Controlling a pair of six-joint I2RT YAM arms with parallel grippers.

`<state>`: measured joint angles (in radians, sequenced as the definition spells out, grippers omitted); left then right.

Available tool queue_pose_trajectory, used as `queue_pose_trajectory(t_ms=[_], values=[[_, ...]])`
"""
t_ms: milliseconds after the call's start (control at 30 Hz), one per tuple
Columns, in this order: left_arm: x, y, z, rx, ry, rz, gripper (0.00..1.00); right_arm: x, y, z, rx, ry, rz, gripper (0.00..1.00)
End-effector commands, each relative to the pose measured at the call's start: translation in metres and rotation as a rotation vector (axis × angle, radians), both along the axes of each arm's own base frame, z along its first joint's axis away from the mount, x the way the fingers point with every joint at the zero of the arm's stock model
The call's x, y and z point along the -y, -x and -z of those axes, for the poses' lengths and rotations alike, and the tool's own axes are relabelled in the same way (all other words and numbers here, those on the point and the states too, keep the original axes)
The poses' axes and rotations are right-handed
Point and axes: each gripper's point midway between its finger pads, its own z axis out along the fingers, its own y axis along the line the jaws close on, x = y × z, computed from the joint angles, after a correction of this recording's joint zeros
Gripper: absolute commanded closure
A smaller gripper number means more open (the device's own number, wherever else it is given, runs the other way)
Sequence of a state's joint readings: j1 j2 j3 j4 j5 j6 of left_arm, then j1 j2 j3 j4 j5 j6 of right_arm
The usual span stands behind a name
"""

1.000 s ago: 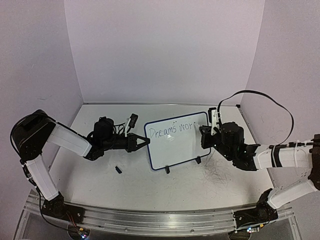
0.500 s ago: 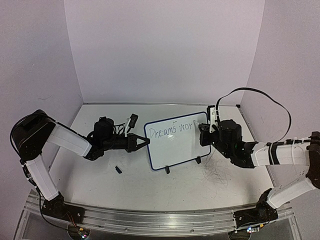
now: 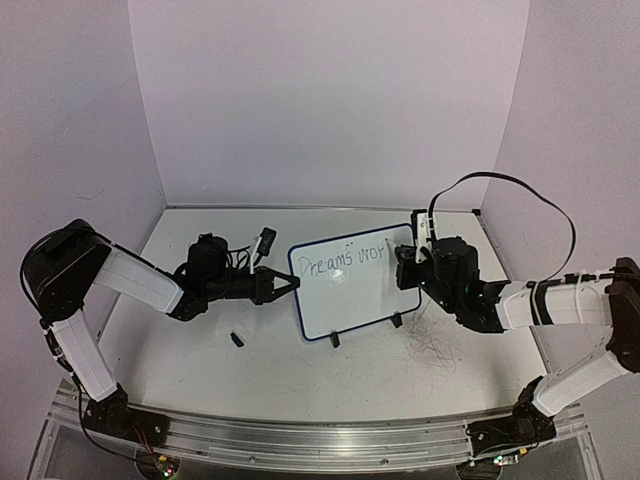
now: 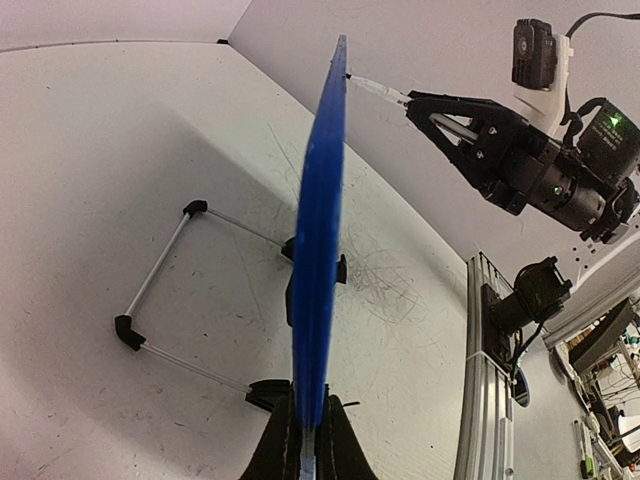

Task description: Write a sentence on the whiteboard

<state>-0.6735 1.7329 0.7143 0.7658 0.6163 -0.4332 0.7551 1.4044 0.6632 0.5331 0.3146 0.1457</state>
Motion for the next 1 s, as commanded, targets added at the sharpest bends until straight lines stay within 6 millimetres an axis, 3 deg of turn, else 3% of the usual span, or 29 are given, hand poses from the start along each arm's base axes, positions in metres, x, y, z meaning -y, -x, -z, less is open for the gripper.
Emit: queue_pose_trajectory(t_ms=[0, 500, 967], values=[[0.007, 0.002, -0.015, 0.047, 0.007, 0.030, 1.00, -0.002, -0.001, 0.000, -0.019, -0.018, -0.003, 1.00], [0.007, 0.002, -0.016, 0.048, 0.009, 0.029, 1.00, 0.007, 0.013, 0.028, -0.094, -0.012, -0.011, 1.00], [0.006, 0.004, -0.015, 0.046, 0.005, 0.027, 1.00, 0.011, 0.016, 0.033, -0.107, -0.010, 0.005, 1.00]])
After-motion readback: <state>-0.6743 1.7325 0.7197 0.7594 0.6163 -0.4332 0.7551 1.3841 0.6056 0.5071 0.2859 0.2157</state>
